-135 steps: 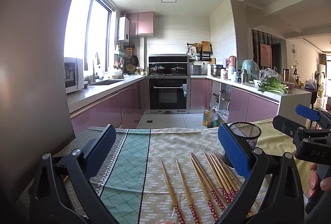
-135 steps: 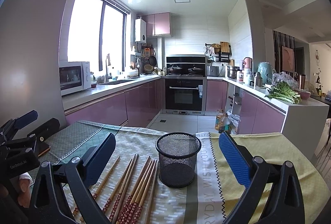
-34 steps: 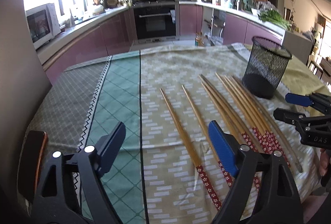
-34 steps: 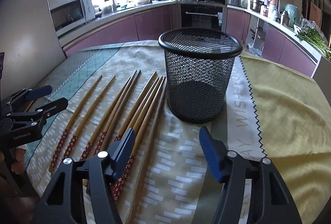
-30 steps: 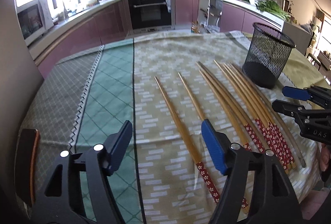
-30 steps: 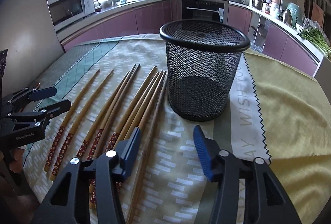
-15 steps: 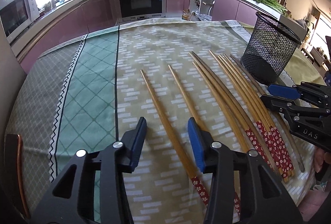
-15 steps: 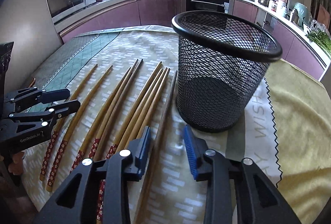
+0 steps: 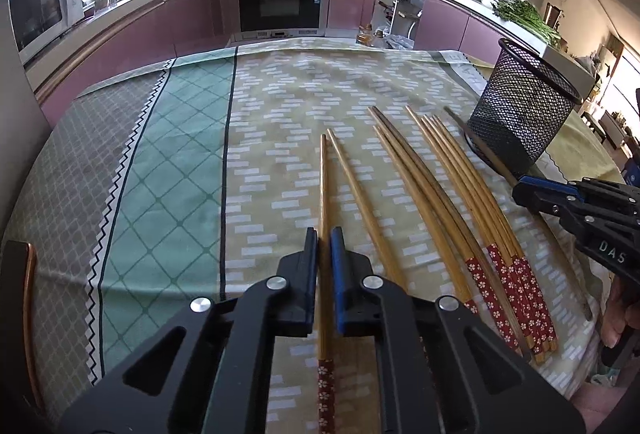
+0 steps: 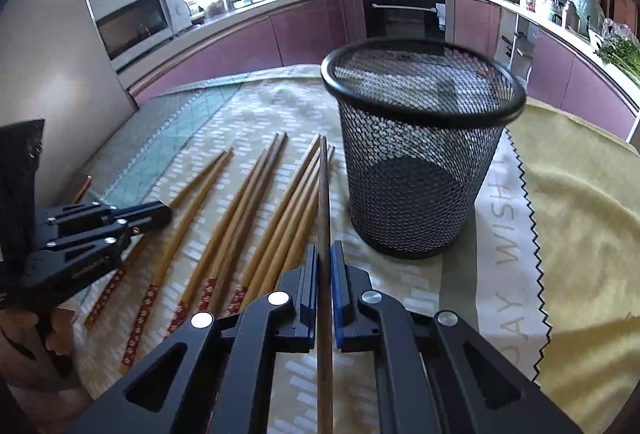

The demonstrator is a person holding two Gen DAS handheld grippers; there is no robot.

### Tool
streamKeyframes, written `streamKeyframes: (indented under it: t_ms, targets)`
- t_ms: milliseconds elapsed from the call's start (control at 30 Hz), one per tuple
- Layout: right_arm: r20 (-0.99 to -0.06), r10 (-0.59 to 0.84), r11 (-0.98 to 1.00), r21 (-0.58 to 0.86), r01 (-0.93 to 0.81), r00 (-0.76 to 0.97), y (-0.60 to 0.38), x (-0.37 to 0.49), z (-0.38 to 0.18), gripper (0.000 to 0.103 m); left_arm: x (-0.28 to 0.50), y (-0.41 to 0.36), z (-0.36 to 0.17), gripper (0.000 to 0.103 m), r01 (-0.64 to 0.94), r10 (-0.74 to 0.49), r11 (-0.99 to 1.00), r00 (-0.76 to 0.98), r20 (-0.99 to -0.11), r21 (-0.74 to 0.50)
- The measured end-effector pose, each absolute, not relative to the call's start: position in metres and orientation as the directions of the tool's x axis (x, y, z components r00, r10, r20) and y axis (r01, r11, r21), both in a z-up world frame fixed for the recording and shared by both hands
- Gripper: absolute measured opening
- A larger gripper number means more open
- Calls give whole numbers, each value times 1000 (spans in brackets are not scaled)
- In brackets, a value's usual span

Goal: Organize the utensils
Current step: 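Lower the right gripper onto a single chopstick and close on it, then lift the chopstick upright with the right gripper and carry it over the mesh cup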

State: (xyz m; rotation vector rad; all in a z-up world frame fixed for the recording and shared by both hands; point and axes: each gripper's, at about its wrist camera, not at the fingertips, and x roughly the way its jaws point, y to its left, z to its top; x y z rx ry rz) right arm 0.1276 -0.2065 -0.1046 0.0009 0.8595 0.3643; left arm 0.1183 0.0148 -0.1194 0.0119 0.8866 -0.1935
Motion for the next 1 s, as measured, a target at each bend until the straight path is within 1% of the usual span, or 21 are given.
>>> streamKeyframes:
  t_ms: [133, 367, 767, 1000]
  targets:
    - [-710, 368, 919, 182, -349, 600, -210, 119, -90, 6, 109, 18, -110, 8, 190, -189, 978, 621, -761, -88]
    - [-633, 438, 893, 229, -386, 638, -224, 107, -60, 6, 91, 23, -72, 8, 247, -270, 959, 659, -702, -138]
    - [-491, 469, 883, 227, -412, 734, -245, 96, -9, 6, 60, 19, 11, 8, 380, -430, 901, 723, -541, -209]
    - [-418, 484, 875, 209, -438, 769, -254, 105, 23, 6, 68, 4, 50, 8, 439, -495, 869, 750, -438, -231]
